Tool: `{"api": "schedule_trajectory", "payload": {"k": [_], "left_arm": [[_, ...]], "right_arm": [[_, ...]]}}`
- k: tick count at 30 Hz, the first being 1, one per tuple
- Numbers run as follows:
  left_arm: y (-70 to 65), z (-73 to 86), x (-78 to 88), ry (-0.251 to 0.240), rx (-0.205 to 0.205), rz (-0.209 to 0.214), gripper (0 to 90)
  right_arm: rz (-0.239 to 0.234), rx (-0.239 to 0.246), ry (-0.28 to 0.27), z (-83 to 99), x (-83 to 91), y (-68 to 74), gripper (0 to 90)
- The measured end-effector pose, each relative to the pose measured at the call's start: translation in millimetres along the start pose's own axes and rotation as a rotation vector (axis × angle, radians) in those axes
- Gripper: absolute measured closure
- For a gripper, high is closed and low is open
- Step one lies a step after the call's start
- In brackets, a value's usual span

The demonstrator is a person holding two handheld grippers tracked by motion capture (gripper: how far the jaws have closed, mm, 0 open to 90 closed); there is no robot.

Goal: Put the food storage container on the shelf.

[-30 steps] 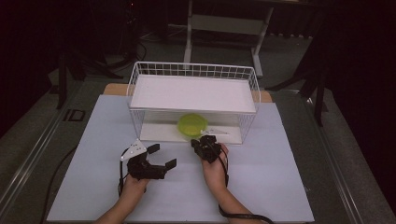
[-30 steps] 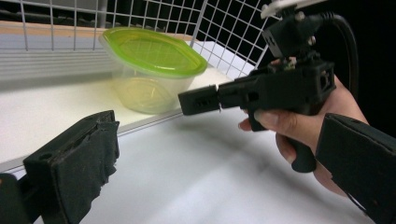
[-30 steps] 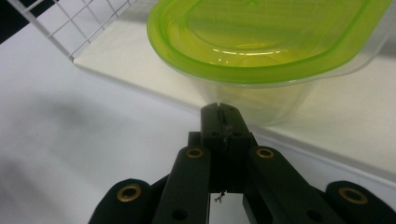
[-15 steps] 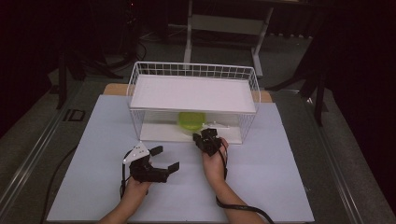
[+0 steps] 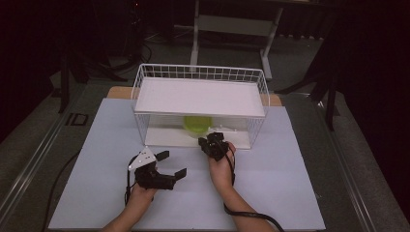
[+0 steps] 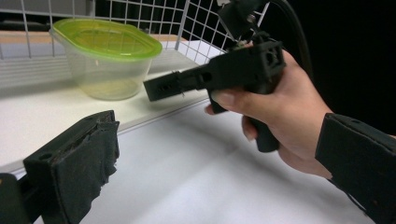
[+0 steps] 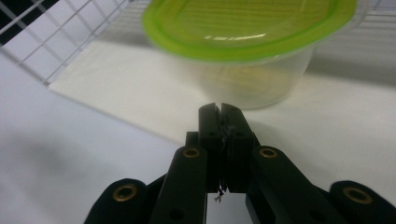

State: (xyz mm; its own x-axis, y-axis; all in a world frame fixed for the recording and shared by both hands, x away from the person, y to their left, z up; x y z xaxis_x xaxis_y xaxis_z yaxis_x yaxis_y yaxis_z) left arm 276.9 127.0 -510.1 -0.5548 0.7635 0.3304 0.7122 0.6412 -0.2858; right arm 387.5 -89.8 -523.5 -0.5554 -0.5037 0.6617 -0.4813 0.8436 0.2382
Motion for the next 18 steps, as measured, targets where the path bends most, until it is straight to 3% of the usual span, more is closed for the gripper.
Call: {"api": "schedule_trajectory", "payload": {"k": [10,18], "left_arm": [[-4.3,-7.4,2.3,-0.002,-0.028,0.022,0.5],[-12.6,-17.6,3.1,0.009,-0.053,0.051,0.5]], "right_arm": [[-0.026,0.03,-0.017,9.6,29.7,6.9,79.5],[-0.043,0.08,-0.054,13.9,55.2,9.9,63.0]]}}
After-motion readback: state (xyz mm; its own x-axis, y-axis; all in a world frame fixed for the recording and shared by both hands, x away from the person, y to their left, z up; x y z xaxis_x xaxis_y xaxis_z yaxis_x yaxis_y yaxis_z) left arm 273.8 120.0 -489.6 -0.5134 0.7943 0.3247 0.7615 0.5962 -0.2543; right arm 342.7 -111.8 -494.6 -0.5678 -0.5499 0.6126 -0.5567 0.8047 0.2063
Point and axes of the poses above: each handheld gripper's, and its own axes: x roughly backward along the jaws, z roughly out of its underside, y roughly to its left, the point moved 1 cm from there along -x, roughly forward along the jaws, and after that the axes turned 5 degrees about y, right-handed, at the moved point
